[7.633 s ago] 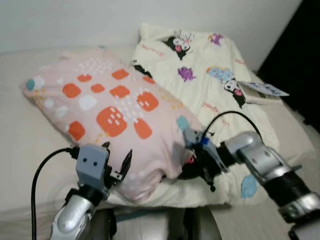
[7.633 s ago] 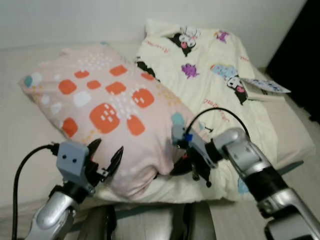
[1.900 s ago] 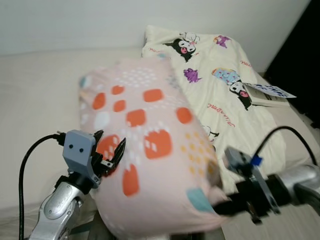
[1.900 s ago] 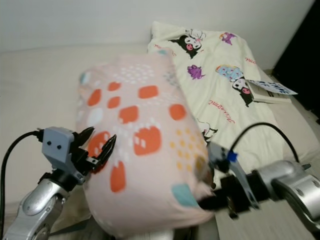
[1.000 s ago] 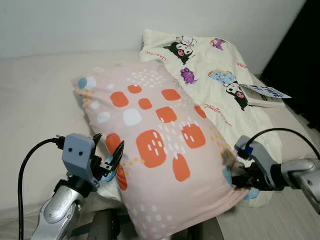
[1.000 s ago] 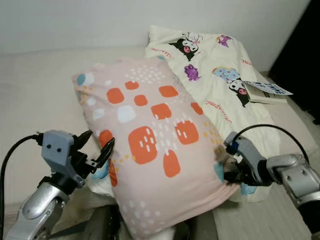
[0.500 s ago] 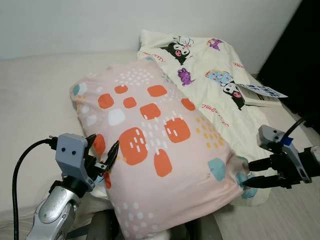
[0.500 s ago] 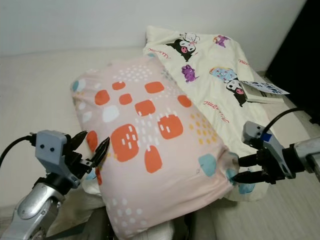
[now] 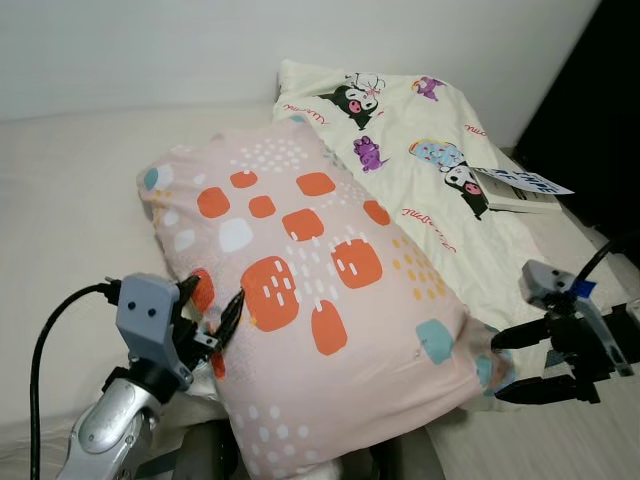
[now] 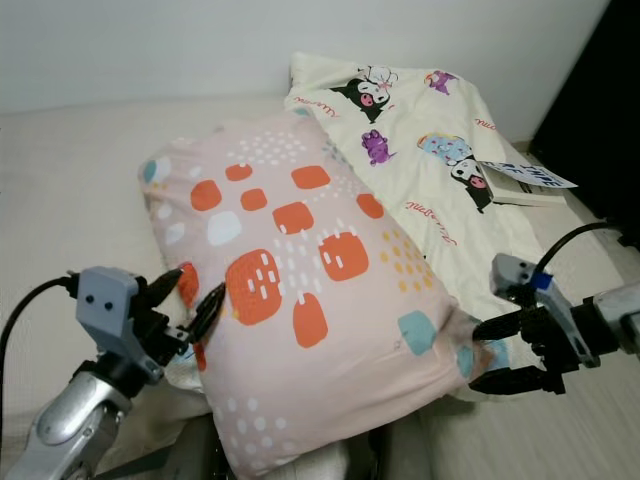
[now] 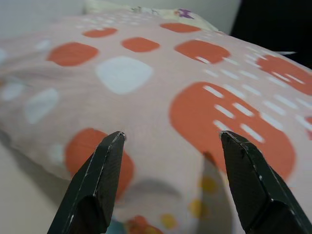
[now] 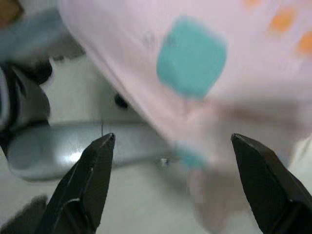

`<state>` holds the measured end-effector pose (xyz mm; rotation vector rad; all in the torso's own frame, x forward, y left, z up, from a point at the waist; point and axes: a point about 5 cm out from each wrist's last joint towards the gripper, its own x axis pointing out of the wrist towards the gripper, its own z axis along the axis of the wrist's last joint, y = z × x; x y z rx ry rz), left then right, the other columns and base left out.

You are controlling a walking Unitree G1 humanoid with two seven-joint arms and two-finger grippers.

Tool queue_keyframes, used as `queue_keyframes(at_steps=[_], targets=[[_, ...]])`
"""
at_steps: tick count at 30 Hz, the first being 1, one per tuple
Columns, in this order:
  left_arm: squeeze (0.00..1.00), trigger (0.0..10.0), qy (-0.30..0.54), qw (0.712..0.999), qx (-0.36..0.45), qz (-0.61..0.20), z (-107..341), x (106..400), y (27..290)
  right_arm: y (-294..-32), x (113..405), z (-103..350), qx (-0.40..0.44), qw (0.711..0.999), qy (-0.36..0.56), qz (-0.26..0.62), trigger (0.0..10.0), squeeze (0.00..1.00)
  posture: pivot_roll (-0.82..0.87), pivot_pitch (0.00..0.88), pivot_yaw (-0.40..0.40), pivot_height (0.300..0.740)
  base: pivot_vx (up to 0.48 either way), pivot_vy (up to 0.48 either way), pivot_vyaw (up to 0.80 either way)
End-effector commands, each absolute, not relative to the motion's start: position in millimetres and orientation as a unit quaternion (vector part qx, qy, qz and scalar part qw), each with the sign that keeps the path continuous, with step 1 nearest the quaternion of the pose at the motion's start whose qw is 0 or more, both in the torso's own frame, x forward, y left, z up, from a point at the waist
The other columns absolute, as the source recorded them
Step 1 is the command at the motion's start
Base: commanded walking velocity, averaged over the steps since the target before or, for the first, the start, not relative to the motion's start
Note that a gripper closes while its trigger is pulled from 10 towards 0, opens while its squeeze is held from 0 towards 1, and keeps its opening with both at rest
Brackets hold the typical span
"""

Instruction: Clean up the room

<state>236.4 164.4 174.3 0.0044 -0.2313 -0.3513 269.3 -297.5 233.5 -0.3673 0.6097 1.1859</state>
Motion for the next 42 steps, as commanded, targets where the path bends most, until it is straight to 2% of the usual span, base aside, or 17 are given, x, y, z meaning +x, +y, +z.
queue_keyframes(at_steps=[1,4,6,7,8,9,11,12,14,16,20,21,22,23,24,32,42], targets=[[0.00,10.0,-0.106,0.977,0.002,-0.184,172,233,163,-299,269,246,-0.150,0.780,0.252,0.553,10.0,0.00,0.03,0.208,-0.055,0.581,0.000,0.000,0.00],[0.00,10.0,-0.104,0.978,0.001,-0.182,169,234,162,-301,273,291,-0.101,0.808,0.148,0.562,10.0,0.00,0.03,0.201,-0.057,0.581,0.000,0.000,0.00],[0.00,10.0,-0.103,0.979,0.000,-0.174,169,235,164,-301,275,301,-0.095,0.815,0.121,0.558,10.0,0.00,0.03,0.198,-0.055,0.581,0.000,0.000,0.00],[0.00,10.0,-0.102,0.981,-0.003,-0.164,168,236,166,-301,279,307,-0.090,0.826,0.098,0.547,10.0,0.00,0.03,0.197,-0.054,0.581,0.000,0.000,0.00],[0.00,10.0,-0.096,0.985,-0.002,-0.141,166,239,172,-302,289,310,-0.086,0.856,0.072,0.505,10.0,0.00,0.02,0.197,-0.050,0.581,0.000,0.000,0.00],[0.00,10.0,-0.096,0.985,-0.002,-0.141,166,239,172,-302,289,310,-0.086,0.856,0.072,0.505,10.0,0.00,0.02,0.197,-0.050,0.581,0.000,0.000,0.00],[0.00,10.0,-0.071,0.993,0.005,-0.096,158,245,183,-307,315,301,-0.098,0.917,0.040,0.386,10.0,0.00,0.02,0.196,-0.048,0.581,0.000,0.000,0.00],[0.00,10.0,-0.071,0.993,0.005,-0.096,158,245,183,-307,315,301,-0.098,0.917,0.040,0.386,10.0,0.00,0.02,0.196,-0.048,0.581,0.000,0.000,0.00],[0.00,10.0,-0.039,0.998,0.020,-0.045,148,251,196,-307,340,278,-0.134,0.959,0.014,0.248,10.0,0.00,0.02,0.205,-0.039,0.581,0.000,0.000,0.00],[0.00,10.0,-0.029,0.999,0.024,-0.025,145,252,200,-306,346,269,-0.137,0.968,0.005,0.208,10.0,0.00,0.02,0.205,-0.039,0.581,0.000,0.000,0.00],[0.00,10.0,0.006,0.999,-0.019,0.045,134,255,220,-298,361,236,-0.040,0.988,0.017,0.151,10.0,0.00,0.02,0.221,-0.032,0.581,0.000,0.000,0.00],[0.51,10.0,0.001,0.997,-0.046,0.054,134,255,225,-294,366,222,0.005,0.992,0.020,0.126,10.0,0.00,0.03,0.230,-0.031,0.581,0.000,0.000,0.00],[0.51,10.0,0.001,0.997,-0.046,0.054,134,255,225,-294,366,222,0.005,0.992,0.020,0.126,10.0,0.00,0.03,0.230,-0.031,0.581,0.000,0.000,0.00],[1.00,10.0,-0.009,0.995,-0.089,0.040,135,254,225,-288,370,209,0.056,0.992,0.020,0.113,10.0,0.35,0.04,0.233,-0.032,0.581,0.000,0.000,0.00],[1.00,10.0,-0.026,0.989,-0.141,0.021,138,252,226,-280,374,199,0.123,0.986,0.009,0.108,10.0,1.00,0.05,0.252,-0.037,0.581,0.000,0.000,0.00],[1.00,10.0,-0.073,0.954,-0.287,-0.040,148,249,233,-251,384,181,0.253,0.959,-0.010,0.124,10.0,1.00,0.09,0.314,-0.047,0.581,0.000,0.000,0.00],[1.00,10.0,-0.033,0.951,-0.280,-0.125,150,251,228,-240,388,168,0.257,0.961,0.027,0.103,10.0,1.00,0.15,0.413,-0.045,0.581,0.000,0.000,0.00]])
